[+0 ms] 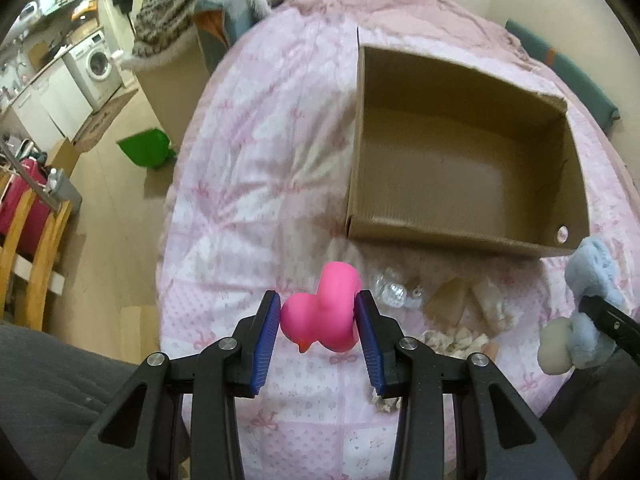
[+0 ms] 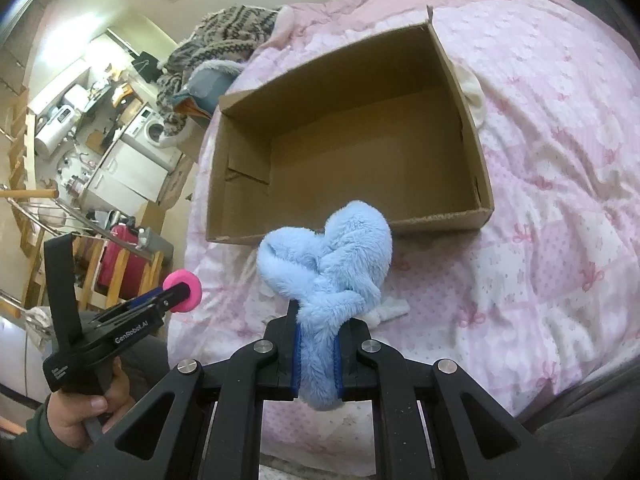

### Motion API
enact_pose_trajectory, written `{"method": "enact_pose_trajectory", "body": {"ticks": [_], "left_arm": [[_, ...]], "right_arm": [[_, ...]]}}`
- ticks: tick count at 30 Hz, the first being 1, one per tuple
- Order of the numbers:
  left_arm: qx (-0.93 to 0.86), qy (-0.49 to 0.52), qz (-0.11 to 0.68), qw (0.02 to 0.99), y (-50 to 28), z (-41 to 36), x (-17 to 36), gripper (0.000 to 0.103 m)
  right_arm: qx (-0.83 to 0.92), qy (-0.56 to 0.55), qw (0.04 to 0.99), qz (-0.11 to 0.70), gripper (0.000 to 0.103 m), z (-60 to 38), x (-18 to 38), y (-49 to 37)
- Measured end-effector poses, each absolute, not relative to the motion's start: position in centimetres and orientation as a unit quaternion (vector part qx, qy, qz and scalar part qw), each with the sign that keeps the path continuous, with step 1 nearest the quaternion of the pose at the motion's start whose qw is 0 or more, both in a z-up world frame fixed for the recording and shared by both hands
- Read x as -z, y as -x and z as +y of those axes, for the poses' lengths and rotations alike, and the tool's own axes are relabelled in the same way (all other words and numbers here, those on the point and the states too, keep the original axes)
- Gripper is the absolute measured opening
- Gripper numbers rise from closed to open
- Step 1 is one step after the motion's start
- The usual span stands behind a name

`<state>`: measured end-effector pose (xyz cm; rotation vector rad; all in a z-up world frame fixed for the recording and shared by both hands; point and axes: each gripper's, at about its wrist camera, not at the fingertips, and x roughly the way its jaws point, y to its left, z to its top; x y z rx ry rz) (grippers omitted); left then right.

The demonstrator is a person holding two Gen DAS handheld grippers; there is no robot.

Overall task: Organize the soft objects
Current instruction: 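Carry the duck with the left tool and scrunchie with the right tool into the box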

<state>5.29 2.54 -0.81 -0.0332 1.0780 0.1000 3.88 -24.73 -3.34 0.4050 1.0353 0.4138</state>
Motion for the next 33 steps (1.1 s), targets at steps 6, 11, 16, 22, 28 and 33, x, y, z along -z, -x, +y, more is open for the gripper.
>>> {"method": "enact_pose_trajectory", "body": {"ticks": [6,11,16,22,28,33], "left_arm": [[-0.044,0.033,0.488,0.871,-6.1,2.8,-2.2,0.035],[-0.032,0.029,0.455,0.889,-7.6,1.9,-5.1,0.035],[-0.012,0.012,0.429,0.903,-10.0,0.2,-7.5,0.035],[0.002,-0.012,0.418,0.908,-13.5,-1.8,-8.2,0.035],[0.009,-0.026,0.427,0.904,-16.5,-3.4,-6.7,0.035],[0.009,-0.034,0.435,0.900,-18.5,-4.4,-4.7,0.035]], "right_arm": [[-0.196,-0.188,0.844,0.463,0.013,-25.6,1.2,-3.6],[-0.198,-0.175,0.864,0.429,0.013,-26.1,-1.8,-4.4],[-0.203,-0.162,0.879,0.401,0.013,-26.4,-4.3,-6.4],[-0.200,-0.156,0.885,0.391,0.013,-25.9,-5.3,-9.7],[-0.189,-0.153,0.887,0.393,0.013,-25.7,-4.2,-12.6],[-0.174,-0.155,0.885,0.403,0.013,-25.9,-2.4,-14.6]]}}
